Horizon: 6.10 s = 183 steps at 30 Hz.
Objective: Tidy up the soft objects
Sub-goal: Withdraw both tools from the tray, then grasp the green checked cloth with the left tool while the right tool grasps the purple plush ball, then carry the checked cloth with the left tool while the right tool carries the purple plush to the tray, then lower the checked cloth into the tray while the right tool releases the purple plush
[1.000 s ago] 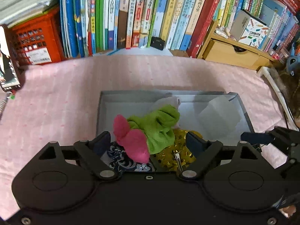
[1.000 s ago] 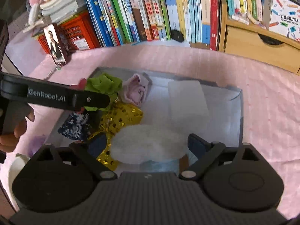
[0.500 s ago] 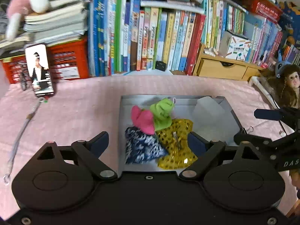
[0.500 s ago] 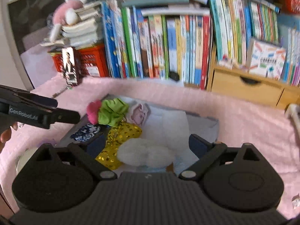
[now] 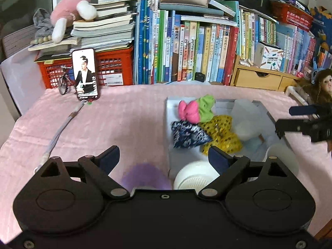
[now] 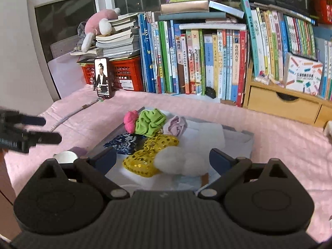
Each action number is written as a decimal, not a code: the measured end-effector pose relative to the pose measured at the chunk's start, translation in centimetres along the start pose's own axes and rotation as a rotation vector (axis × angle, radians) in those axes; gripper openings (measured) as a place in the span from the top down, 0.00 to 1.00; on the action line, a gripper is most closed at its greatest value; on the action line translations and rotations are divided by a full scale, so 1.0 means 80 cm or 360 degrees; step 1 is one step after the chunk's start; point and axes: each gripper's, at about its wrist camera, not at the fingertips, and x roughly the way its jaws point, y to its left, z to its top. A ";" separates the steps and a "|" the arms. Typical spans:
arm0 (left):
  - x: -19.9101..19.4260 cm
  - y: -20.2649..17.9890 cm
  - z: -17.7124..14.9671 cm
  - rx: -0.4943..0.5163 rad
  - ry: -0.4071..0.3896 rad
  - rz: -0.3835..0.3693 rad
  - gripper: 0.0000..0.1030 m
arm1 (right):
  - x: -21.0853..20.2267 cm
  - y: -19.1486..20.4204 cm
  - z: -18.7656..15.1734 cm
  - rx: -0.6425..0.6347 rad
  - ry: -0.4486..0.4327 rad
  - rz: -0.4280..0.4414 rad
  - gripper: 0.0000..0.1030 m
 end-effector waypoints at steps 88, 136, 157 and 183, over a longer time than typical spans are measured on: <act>-0.016 0.100 -0.153 -0.0279 -0.0236 -0.0143 0.56 | 0.188 0.286 0.053 -0.0320 0.0652 0.0090 0.35; 0.023 -0.050 0.010 -0.0017 -0.0039 -0.0415 0.56 | -0.011 0.027 0.036 0.0218 0.0108 -0.0138 0.35; 0.090 -0.080 0.040 -0.0082 0.0281 -0.0473 0.56 | -0.016 -0.067 -0.032 0.0495 0.0127 -0.0205 0.35; 0.166 -0.093 0.051 -0.0170 0.0590 -0.0399 0.56 | -0.002 -0.077 -0.099 0.0573 -0.0070 -0.0064 0.36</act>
